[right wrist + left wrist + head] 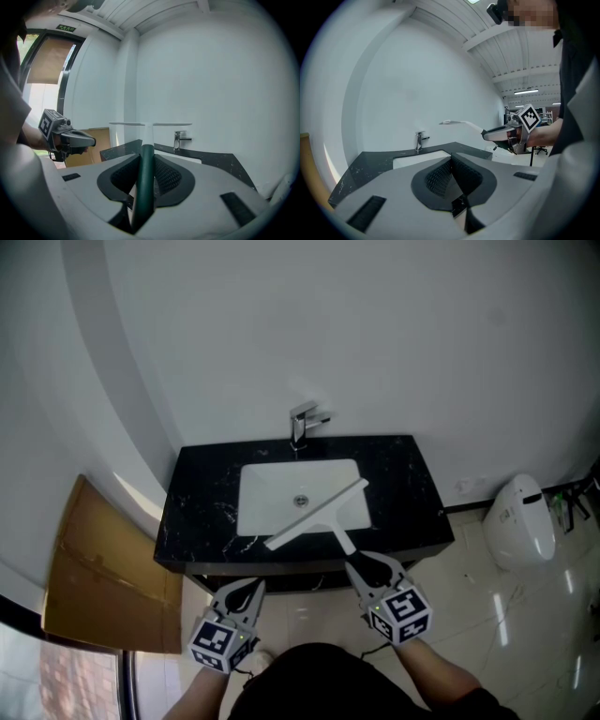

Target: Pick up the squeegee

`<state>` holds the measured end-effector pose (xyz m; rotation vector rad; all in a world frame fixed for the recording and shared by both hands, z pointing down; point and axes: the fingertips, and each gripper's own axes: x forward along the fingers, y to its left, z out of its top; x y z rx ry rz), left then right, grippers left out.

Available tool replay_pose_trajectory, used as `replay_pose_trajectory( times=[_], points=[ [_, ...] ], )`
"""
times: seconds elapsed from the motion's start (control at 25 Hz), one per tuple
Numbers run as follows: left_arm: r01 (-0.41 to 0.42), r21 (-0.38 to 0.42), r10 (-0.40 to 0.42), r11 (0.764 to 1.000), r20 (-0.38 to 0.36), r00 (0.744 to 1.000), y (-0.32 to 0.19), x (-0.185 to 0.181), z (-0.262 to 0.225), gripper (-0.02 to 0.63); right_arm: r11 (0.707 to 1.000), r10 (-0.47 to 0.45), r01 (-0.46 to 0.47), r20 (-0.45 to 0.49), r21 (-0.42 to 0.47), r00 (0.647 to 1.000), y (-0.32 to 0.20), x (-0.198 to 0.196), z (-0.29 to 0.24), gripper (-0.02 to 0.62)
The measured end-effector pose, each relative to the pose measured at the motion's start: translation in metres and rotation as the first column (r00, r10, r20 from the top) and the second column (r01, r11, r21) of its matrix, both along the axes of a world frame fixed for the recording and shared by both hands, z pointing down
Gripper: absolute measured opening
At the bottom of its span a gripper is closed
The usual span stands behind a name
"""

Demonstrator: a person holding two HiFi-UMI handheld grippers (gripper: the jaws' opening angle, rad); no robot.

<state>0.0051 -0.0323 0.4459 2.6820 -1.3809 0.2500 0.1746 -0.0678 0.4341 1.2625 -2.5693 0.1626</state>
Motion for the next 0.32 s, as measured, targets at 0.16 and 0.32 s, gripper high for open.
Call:
replay_pose_trajectory(
  times=[0.16,0.32],
  points=[
    [0.0,0.0,0.0,1.0,-0.002,1.0,0.0008,0.0004,0.0001,-0.005,1.0,0.002,-0.002,0.001,0.0,1.0,0.0008,0.0008,0.0004,0.1],
    [0.001,-0.001,-0.001,1.0,0.002,1.0,0.0013,-0.0002,0.0019,-0.005,1.0,0.001,-0.001,-0.002,0.001,1.0,0.0015,0.0011,0.0004,0.1]
  ],
)
